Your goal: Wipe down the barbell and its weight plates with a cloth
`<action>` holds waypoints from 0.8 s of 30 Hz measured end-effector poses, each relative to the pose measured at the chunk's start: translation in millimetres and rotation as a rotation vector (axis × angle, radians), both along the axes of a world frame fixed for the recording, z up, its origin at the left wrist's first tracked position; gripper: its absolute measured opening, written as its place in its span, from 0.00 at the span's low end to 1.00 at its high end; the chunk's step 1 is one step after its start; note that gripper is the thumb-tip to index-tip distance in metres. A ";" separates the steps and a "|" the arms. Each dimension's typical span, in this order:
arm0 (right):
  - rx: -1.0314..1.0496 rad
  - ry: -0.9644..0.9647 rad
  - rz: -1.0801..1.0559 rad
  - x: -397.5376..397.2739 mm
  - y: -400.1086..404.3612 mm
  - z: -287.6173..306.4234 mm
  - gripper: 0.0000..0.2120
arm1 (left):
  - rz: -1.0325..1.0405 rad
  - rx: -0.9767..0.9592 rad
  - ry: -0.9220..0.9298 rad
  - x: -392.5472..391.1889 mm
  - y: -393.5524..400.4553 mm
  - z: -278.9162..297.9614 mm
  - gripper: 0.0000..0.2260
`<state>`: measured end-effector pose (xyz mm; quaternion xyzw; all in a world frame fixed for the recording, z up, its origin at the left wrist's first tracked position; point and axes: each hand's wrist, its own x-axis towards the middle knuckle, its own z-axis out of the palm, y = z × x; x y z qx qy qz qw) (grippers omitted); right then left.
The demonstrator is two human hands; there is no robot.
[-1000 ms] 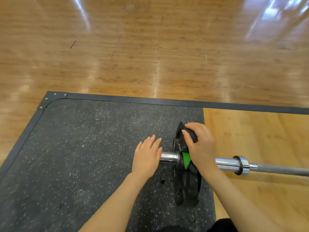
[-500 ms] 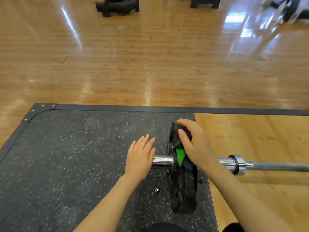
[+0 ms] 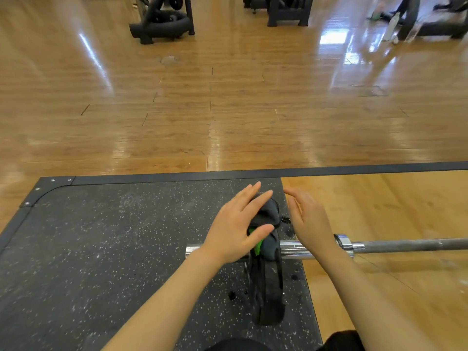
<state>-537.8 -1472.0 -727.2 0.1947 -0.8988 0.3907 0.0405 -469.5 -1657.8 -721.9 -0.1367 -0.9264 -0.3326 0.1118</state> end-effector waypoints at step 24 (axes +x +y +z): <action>0.093 0.024 0.069 35.2 -41.6 12.1 0.18 | 0.521 -0.005 -0.217 44.7 -68.3 -76.8 0.18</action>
